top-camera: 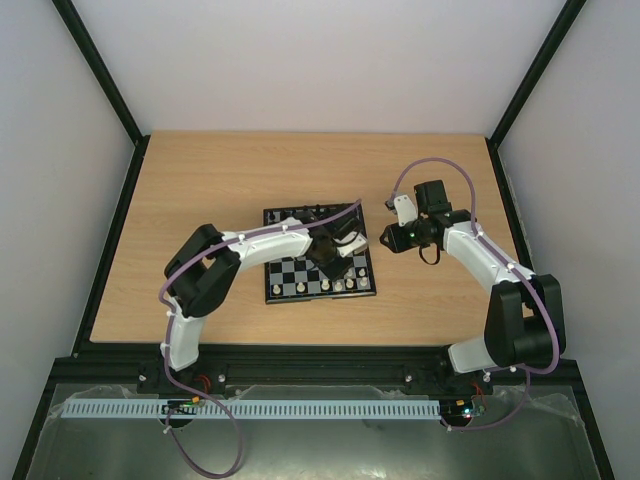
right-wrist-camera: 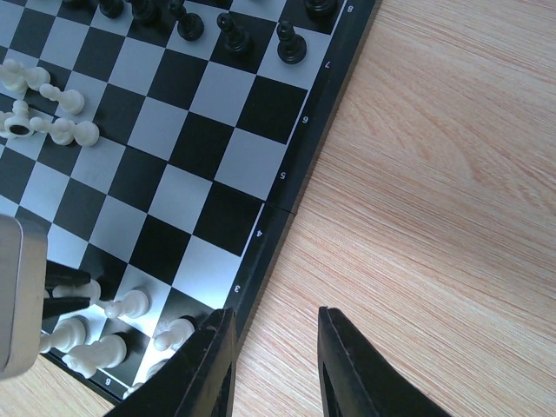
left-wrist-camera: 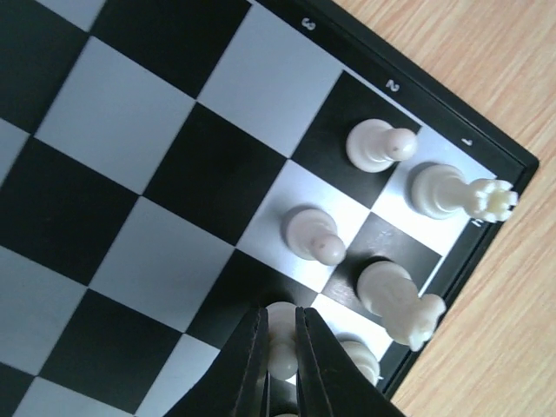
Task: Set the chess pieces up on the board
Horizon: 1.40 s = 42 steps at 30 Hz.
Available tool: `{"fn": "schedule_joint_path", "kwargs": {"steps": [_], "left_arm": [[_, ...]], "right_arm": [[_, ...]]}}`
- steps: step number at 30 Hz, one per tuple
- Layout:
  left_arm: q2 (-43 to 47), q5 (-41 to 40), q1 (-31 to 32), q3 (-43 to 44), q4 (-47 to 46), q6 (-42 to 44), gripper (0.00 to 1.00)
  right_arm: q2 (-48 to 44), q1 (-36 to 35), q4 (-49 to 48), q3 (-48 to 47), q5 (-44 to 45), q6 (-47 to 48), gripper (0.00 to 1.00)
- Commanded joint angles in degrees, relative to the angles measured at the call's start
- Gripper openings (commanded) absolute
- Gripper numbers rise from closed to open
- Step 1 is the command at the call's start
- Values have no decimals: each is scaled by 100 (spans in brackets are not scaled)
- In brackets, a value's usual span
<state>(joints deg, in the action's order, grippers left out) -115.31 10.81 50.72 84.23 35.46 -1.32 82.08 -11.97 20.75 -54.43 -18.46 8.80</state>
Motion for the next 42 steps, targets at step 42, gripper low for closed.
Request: {"fn": "schedule_joint_path", "kwargs": {"steps": [42], "left_arm": [[727, -706, -336, 210, 150, -406, 30]], "right_arm": [[132, 21, 164, 32, -167, 65, 28]]}}
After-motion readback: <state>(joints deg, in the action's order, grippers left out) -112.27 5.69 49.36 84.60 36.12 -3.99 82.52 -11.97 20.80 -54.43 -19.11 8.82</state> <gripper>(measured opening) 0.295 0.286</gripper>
